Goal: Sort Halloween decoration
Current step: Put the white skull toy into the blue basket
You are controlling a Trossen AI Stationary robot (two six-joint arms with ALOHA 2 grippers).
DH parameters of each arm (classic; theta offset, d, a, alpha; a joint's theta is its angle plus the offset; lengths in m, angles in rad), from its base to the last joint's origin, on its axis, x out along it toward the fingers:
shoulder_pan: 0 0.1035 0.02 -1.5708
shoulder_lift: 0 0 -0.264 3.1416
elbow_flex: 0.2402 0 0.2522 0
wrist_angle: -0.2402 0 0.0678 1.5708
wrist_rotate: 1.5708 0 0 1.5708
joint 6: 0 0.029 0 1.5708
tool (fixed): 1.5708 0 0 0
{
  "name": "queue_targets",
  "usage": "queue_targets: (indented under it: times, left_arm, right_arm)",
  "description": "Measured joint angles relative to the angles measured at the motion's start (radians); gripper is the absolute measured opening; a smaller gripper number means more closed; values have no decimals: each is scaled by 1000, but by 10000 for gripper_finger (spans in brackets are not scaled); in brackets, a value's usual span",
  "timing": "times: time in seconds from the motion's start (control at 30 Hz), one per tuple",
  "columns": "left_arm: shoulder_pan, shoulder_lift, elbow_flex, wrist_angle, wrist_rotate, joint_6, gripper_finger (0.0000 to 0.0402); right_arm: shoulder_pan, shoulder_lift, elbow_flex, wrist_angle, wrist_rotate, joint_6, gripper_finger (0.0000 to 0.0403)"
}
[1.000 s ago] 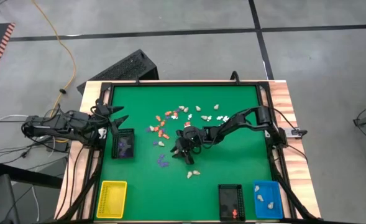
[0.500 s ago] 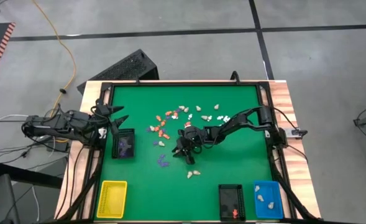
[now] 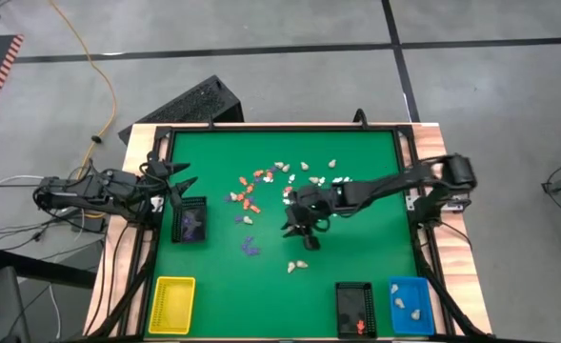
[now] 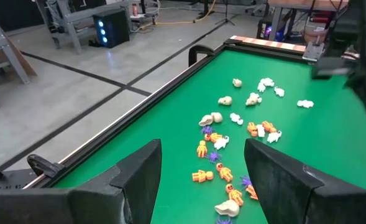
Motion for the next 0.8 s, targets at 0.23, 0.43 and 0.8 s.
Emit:
queue_targets:
  times: [0.23,0.43,0.8]
  left_arm:
    - [0,0,0,0,0,0,221]
    - [0,0,0,2,0,0,221]
    - [0,0,0,2,0,0,221]
  right_arm:
    - [144,-182,0,-425,91,250,97]
    - [339,-288,0,-697,181,585,97]
    - [716,-333,0,-894,235,1215,97]
